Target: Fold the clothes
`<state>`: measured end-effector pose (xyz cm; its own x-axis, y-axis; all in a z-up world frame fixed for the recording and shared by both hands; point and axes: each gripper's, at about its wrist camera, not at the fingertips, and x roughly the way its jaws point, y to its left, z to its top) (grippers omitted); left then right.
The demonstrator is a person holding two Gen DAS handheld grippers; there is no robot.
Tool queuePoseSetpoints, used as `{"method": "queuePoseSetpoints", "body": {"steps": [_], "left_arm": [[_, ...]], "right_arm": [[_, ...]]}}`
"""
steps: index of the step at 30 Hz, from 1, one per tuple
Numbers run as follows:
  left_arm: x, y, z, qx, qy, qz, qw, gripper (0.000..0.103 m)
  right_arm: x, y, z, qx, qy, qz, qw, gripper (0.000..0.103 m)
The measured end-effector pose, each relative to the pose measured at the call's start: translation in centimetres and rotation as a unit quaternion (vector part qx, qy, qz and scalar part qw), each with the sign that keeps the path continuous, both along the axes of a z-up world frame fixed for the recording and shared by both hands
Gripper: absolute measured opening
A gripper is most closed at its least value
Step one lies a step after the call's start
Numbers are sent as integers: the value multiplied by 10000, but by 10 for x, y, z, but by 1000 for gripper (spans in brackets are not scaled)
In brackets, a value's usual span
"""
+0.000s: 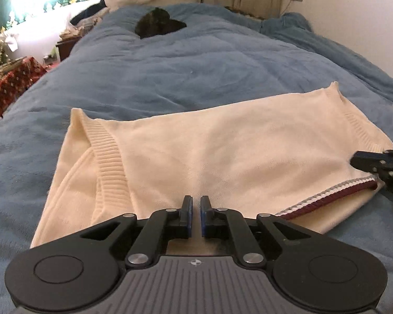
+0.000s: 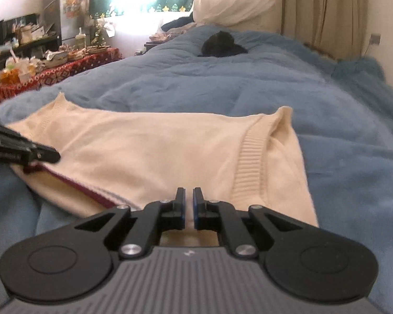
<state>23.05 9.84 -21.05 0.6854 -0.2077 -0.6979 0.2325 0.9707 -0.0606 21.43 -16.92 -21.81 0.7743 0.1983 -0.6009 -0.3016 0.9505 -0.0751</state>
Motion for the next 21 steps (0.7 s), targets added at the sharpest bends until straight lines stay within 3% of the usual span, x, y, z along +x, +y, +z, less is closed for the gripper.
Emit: {"method": "queuePoseSetpoints", "body": {"steps": [3, 8, 12, 16, 21], "left_arm": [[-11, -2, 9, -101, -103, 9, 9999, 8], [-33, -10, 7, 329, -311, -150, 9989, 13], [-34, -5, 14, 169, -388, 5, 9991, 13], [-26, -2, 13, 187, -342, 165, 9991, 14], [-22, 1, 17, 182, -316, 275, 9990, 14]], "right_arm": [[-15, 3, 6, -32, -101, -8, 9999, 7], [-27, -2, 6, 75, -86, -73, 9999, 7], [-16, -8, 20, -99, -257, -209, 9994, 8], [15, -14, 17, -185, 21, -244, 9995, 7], [10, -11, 14, -331, 157, -204, 9991, 5]]}}
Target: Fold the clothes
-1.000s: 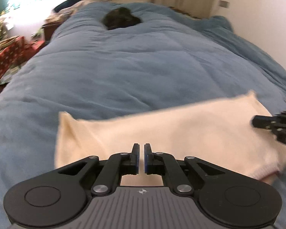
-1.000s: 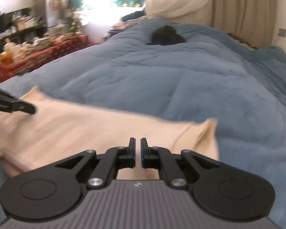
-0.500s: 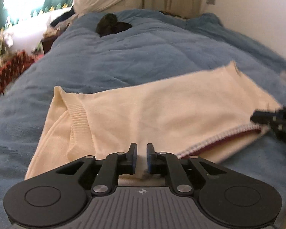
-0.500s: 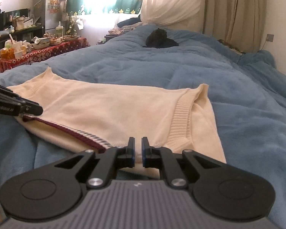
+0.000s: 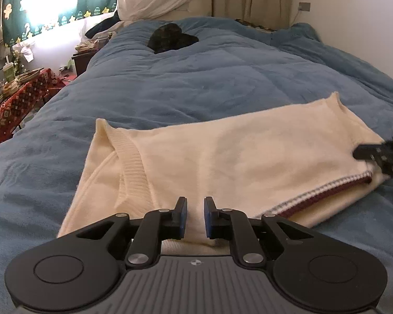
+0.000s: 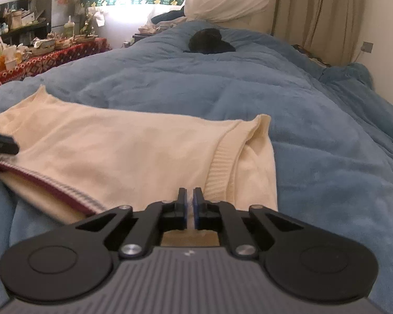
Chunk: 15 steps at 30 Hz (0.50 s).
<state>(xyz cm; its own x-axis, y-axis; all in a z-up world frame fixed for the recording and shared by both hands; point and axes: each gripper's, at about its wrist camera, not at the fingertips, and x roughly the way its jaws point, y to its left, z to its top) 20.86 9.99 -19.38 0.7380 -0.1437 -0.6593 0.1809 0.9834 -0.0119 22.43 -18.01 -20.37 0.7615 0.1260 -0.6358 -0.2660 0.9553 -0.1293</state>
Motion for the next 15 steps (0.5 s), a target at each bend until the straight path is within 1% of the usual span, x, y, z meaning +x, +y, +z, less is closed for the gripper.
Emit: {"method": "queuePoseSetpoints", "body": {"steps": [4, 7, 9, 13, 15], "left_arm": [[25, -5, 0, 278, 302, 32, 9992, 11], [50, -6, 1, 388, 447, 84, 9982, 11], [69, -5, 0, 340, 583, 148, 9976, 11], [113, -1, -1, 89, 858, 362, 9956, 11], [123, -1, 0, 4, 841, 414, 9956, 11]], "right_arm": [[9, 5, 5, -77, 38, 16, 10000, 5], [36, 8, 7, -121, 74, 21, 9999, 5], [57, 11, 8, -139, 112, 26, 9998, 5], [98, 15, 9, -113, 222, -27, 9997, 5], [113, 16, 10, -4, 272, -107, 9996, 5]]}}
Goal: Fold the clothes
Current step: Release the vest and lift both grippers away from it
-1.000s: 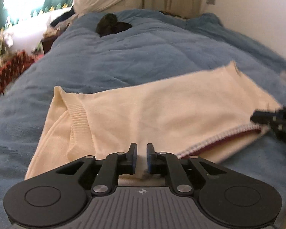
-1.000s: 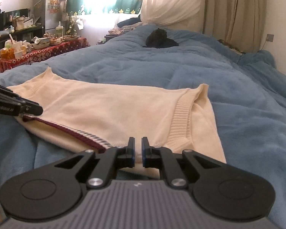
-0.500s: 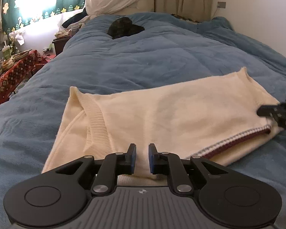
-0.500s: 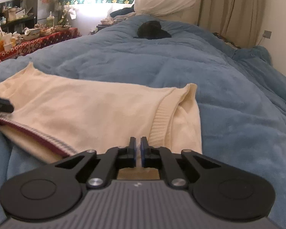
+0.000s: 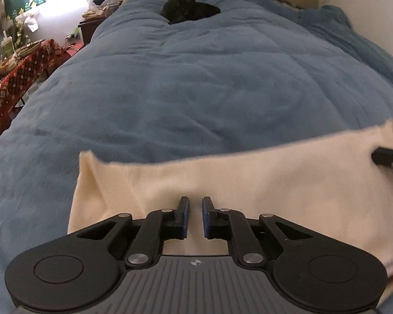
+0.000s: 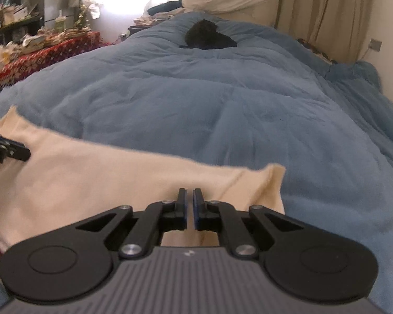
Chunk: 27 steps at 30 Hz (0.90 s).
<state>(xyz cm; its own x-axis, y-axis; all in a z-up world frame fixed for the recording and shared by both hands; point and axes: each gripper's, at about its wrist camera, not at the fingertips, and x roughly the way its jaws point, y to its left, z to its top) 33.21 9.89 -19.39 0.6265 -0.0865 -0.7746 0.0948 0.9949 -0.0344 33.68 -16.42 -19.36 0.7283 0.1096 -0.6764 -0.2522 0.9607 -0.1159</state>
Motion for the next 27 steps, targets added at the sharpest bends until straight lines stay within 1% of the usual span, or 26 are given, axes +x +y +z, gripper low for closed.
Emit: {"method": "queuePoseSetpoints", "body": {"steps": [2, 3, 7, 9, 10, 11, 15, 19, 22, 24, 27], "left_arm": [[3, 0, 1, -78, 12, 18, 10000, 11], [-1, -1, 1, -73, -6, -31, 10000, 11], [-29, -2, 0, -135, -63, -269, 9995, 11], [-40, -2, 0, -342, -98, -310, 9989, 10], [-42, -3, 1, -433, -145, -314, 9985, 8], [-40, -6, 1, -477, -190, -323, 9982, 5], [-18, -18, -1, -743, -267, -336, 9963, 6], [-1, -23, -5, -1148, -138, -168, 9931, 6], [-4, -26, -7, -1105, -74, -187, 9937, 6], [-14, -25, -5, -1049, -60, -279, 9941, 6], [-38, -18, -5, -1083, 19, -386, 9934, 6]], "right_arm": [[3, 1, 0, 30, 40, -46, 10000, 5], [0, 2, 0, 22, 47, -30, 10000, 5], [-33, 2, -1, 70, 97, 146, 9998, 5], [-47, 3, 0, 187, 5, 136, 9997, 5], [-48, 4, 1, 326, -22, 132, 9994, 5], [-45, 8, 2, 421, -45, 174, 9990, 5], [-21, 37, 4, 480, -172, 461, 9976, 5], [3, 59, -1, 554, -15, 577, 9968, 5], [0, 66, -8, 481, 110, 614, 9969, 6], [-13, 66, -11, 442, 129, 707, 9964, 6], [-40, 62, -13, 368, 140, 824, 9958, 6]]}}
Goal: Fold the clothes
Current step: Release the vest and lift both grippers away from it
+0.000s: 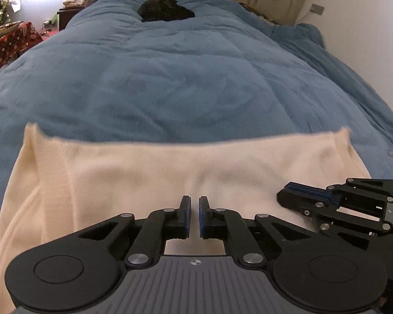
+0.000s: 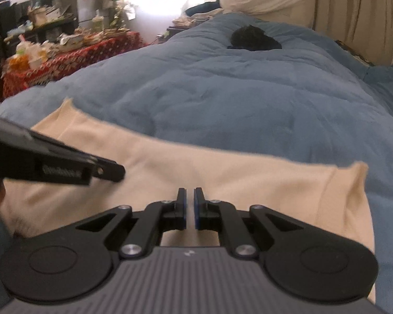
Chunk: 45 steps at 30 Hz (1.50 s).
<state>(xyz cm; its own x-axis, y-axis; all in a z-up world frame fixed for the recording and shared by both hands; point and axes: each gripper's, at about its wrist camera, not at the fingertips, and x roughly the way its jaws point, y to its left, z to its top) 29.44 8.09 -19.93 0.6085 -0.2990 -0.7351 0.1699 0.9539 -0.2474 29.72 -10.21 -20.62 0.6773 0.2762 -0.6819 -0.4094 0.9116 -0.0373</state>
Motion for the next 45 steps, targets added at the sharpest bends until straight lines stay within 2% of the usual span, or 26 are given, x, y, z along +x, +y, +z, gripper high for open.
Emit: {"method": "queuePoseSetpoints", "body": {"steps": [3, 9, 14, 18, 24, 27, 34, 37, 38, 40, 42, 45], "left_arm": [[-24, 2, -3, -3, 13, -59, 10000, 6], [-67, -2, -4, 80, -249, -65, 9996, 6], [-77, -2, -4, 232, -331, -153, 9991, 7], [-85, 8, -5, 295, -315, -171, 9989, 6], [-99, 25, 1, 241, -424, -45, 9988, 6], [-106, 35, 7, 187, -524, 32, 9984, 6], [-116, 50, 12, 404, -587, 242, 9972, 6], [-124, 59, 17, 487, -655, 378, 9959, 7], [-126, 63, 20, 496, -668, 437, 9956, 9], [-131, 72, 26, 464, -680, 661, 9944, 19], [-137, 84, 32, 400, -721, 974, 9918, 36], [-144, 103, 37, 296, -732, 1523, 9852, 43]], "right_arm": [[-30, -5, 0, 64, -23, -10, 10000, 6], [-72, 3, 3, 83, -183, -54, 9998, 6], [-54, 25, 1, 118, -341, 90, 9993, 6], [-42, 33, -16, -37, -161, 66, 9998, 6], [-71, 29, -13, -75, -154, 239, 9996, 7], [-85, 32, -3, 143, -333, 354, 9987, 7], [-106, 54, -19, 42, -277, 642, 9975, 8], [-109, 55, -14, 29, -289, 683, 9972, 8], [-108, 55, -12, 77, -248, 695, 9972, 8], [-107, 54, -9, 168, -194, 718, 9971, 8], [-106, 54, -8, 186, -167, 732, 9970, 8], [-107, 55, -9, 195, -159, 750, 9969, 8]]}}
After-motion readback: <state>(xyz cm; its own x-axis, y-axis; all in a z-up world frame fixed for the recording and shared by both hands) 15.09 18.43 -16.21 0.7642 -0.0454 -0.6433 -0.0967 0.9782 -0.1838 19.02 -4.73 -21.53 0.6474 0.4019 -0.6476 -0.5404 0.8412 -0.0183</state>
